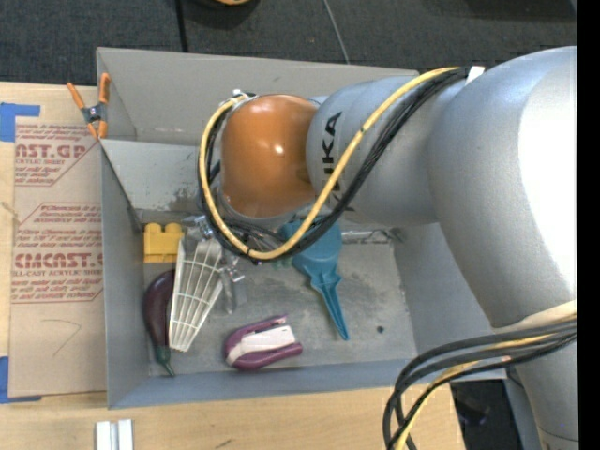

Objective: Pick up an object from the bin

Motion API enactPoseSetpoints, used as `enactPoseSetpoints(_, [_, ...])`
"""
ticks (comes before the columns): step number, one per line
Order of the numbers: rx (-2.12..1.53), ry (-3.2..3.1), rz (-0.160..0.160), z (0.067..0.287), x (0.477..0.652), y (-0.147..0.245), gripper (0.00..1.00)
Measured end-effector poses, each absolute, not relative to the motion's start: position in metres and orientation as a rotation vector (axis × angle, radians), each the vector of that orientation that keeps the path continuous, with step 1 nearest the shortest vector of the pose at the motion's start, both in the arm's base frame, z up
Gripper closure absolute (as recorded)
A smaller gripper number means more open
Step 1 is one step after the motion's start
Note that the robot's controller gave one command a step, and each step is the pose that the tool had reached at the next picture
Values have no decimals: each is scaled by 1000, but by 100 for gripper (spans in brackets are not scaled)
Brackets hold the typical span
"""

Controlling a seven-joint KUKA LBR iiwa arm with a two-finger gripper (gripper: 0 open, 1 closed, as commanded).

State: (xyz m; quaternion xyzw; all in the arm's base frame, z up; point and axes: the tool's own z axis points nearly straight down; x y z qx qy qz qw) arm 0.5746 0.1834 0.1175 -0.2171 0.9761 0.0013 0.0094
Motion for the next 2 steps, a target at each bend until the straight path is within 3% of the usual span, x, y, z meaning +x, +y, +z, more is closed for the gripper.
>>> enactPoseSetpoints(1, [-827,3018,4,92,558,192,0])
enactPoseSetpoints(2, [-1465,2758,-25,93,586,230,100])
